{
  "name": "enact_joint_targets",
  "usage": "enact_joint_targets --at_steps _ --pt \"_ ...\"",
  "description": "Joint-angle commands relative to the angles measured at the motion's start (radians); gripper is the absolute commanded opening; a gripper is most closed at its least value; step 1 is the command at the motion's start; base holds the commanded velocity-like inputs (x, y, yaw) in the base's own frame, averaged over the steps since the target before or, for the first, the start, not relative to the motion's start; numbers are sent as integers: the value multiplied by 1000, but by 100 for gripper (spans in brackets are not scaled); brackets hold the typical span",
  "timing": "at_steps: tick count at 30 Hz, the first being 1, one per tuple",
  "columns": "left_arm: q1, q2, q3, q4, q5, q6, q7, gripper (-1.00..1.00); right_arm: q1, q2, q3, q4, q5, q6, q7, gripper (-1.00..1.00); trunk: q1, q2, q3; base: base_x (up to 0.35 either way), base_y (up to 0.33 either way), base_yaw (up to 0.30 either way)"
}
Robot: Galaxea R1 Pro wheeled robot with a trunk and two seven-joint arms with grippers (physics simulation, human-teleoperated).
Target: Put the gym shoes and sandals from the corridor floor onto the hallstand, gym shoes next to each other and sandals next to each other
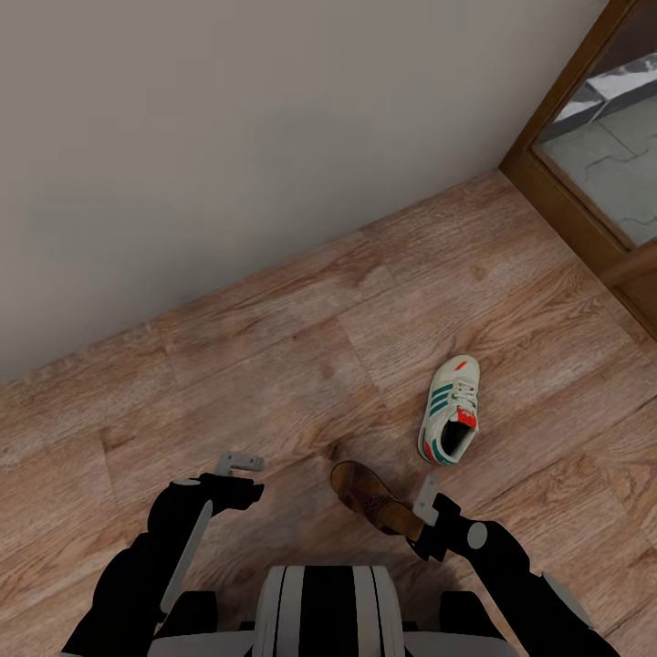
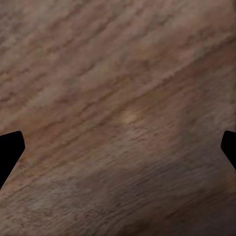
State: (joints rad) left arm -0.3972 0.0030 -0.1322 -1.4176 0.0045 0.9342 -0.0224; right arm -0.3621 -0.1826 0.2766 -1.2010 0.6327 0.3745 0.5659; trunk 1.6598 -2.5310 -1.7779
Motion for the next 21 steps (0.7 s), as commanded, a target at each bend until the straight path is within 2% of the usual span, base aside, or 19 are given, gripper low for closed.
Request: enact_joint_targets --at_steps 1,7,12,15,16,17,18,20,21 --pt "0 0 -1 0 0 0 0 100 0 0 0 0 -2 3 1 -100 0 0 4 0 0 0" --pt "0 0 0 5 0 0 -1 100 0 0 3 0 -6 9 1 -100 -3 2 27 0 0 0" --pt "2 1 0 8 0 0 -1 100 1 1 4 0 -28 15 2 -100 -5 3 46 0 0 0" --pt "11 1 1 9 -1 0 0 100 2 1 3 0 -99 16 3 -100 -7 4 58 0 0 0" --pt "15 2 1 9 -1 0 0 100 2 2 3 0 -146 16 3 -100 -7 4 62 0 0 0" --pt "17 2 1 9 -1 0 0 100 2 2 3 0 -173 16 3 -100 -8 4 66 0 0 0" --pt "20 2 1 10 -1 0 0 100 2 2 3 0 -229 16 3 -100 -8 4 70 0 0 0" --pt "24 2 1 10 -1 0 0 100 3 2 3 0 -286 16 3 -100 -9 5 77 0 0 0" --pt "29 2 1 10 -1 0 0 100 3 2 3 0 -342 17 2 -100 -9 5 81 0 0 0"
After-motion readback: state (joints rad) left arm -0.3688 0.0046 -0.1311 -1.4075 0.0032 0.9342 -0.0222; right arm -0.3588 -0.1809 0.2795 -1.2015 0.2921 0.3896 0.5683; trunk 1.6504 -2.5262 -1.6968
